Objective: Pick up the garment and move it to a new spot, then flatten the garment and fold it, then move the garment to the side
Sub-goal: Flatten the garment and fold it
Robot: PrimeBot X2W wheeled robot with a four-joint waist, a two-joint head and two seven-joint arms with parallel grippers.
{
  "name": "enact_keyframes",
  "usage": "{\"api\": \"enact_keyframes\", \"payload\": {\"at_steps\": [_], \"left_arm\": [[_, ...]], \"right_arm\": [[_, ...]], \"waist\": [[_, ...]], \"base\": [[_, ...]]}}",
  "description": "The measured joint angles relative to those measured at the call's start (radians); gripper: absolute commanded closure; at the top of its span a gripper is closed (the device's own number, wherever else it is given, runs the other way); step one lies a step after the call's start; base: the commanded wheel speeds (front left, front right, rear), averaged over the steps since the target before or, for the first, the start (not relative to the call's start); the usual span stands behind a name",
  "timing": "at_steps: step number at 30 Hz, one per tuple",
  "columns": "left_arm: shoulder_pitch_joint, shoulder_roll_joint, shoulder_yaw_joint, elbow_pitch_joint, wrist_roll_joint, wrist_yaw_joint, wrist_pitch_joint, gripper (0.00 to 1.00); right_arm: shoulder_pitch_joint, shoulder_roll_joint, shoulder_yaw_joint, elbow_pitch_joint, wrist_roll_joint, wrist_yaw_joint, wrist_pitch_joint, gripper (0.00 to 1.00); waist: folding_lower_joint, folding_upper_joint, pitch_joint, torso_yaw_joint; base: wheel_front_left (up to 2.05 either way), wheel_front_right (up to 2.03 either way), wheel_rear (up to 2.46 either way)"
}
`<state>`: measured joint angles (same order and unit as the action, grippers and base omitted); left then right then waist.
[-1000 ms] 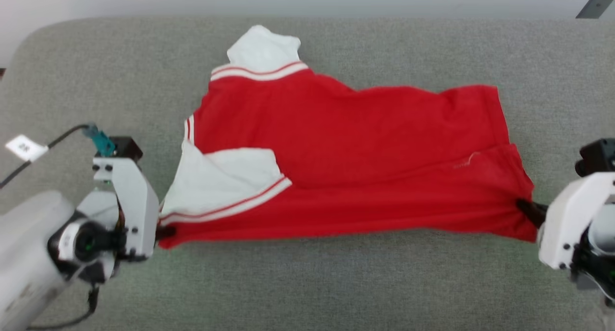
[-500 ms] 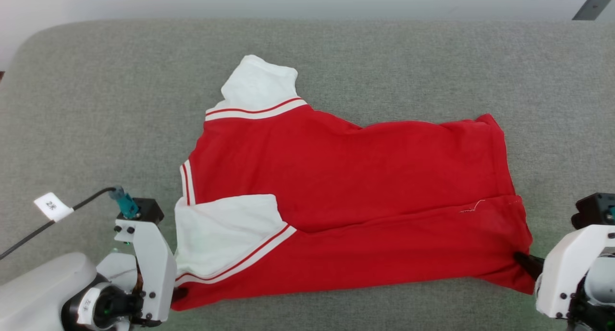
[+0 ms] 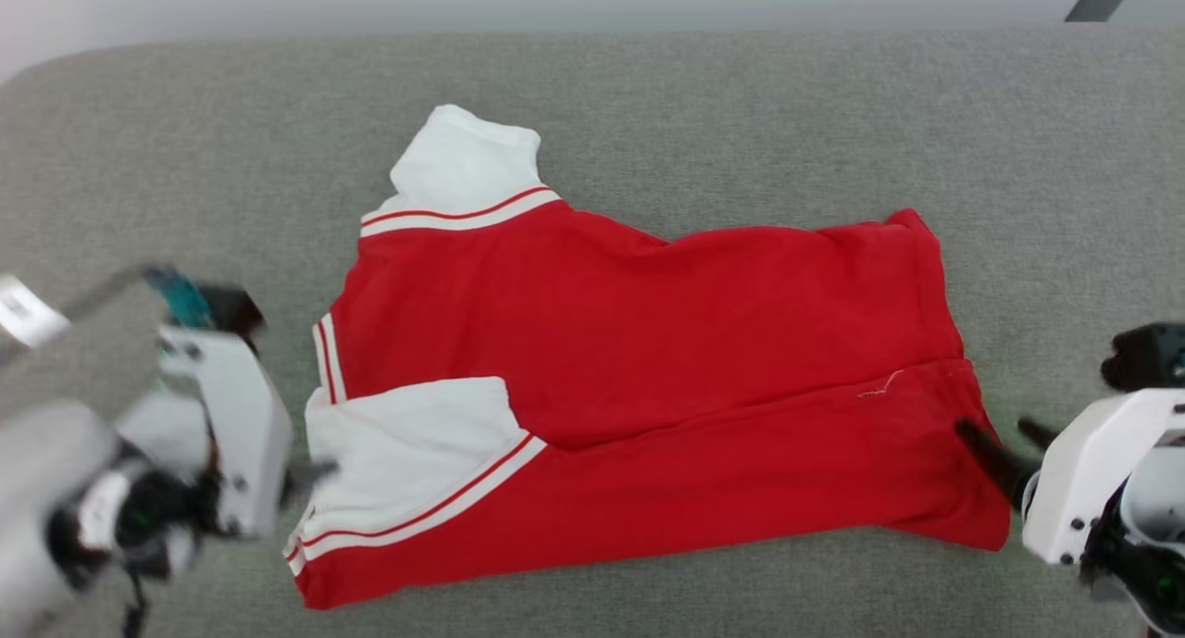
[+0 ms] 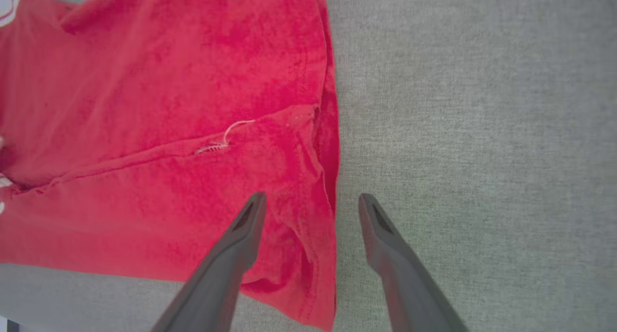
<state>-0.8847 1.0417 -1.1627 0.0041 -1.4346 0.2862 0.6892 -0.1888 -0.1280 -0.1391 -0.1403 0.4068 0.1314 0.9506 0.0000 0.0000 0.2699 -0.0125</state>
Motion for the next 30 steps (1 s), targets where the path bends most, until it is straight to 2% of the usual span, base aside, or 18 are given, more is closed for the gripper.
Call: {"api": "enact_keyframes", "payload": {"at_steps": [3,6,11,16,21,25,30], "left_arm": [[-0.042,0.014,0.025,-0.011,0.005,0.0,0.002,0.0],[-0.101,0.014,0.061,-0.003,0.026,-0.016,-0.016,0.0],[-0.195,-0.028,0.113,0.088,0.091,-0.079,-0.105,0.0],[-0.272,-0.085,0.129,0.211,0.151,-0.163,-0.165,0.0],[-0.347,-0.129,0.143,0.35,0.192,-0.232,-0.202,0.0],[-0.403,-0.163,0.153,0.455,0.201,-0.284,-0.212,0.0],[-0.468,-0.201,0.151,0.571,0.204,-0.326,-0.174,0.0]], "right_arm": [[-0.013,0.002,-0.005,-0.019,0.0,0.0,-0.042,0.0],[-0.042,0.007,-0.002,-0.049,-0.004,0.0,-0.136,0.0],[-0.107,0.021,0.036,-0.08,-0.029,0.0,-0.391,0.0],[-0.162,0.015,0.117,-0.079,-0.072,0.0,-0.661,0.0],[-0.195,0.008,0.177,-0.055,-0.128,0.0,-0.869,0.0],[-0.212,0.022,0.2,-0.027,-0.148,0.0,-0.98,0.0],[-0.216,0.041,0.217,0.018,-0.161,0.0,-1.031,0.0]], "waist": [[0.0,0.0,0.005,-0.006],[0.0,0.0,0.017,-0.018],[0.0,0.0,0.042,-0.048],[0.0,0.0,0.074,-0.087],[0.0,0.0,0.116,-0.128],[0.0,0.0,0.157,-0.158],[0.0,0.0,0.206,-0.195]], "base": [[0.0,0.0,0.0],[0.0,0.0,0.0],[0.0,0.0,0.0],[0.0,0.0,0.0],[0.0,0.0,0.0],[0.0,0.0,0.0],[0.0,0.0,0.0]]}}
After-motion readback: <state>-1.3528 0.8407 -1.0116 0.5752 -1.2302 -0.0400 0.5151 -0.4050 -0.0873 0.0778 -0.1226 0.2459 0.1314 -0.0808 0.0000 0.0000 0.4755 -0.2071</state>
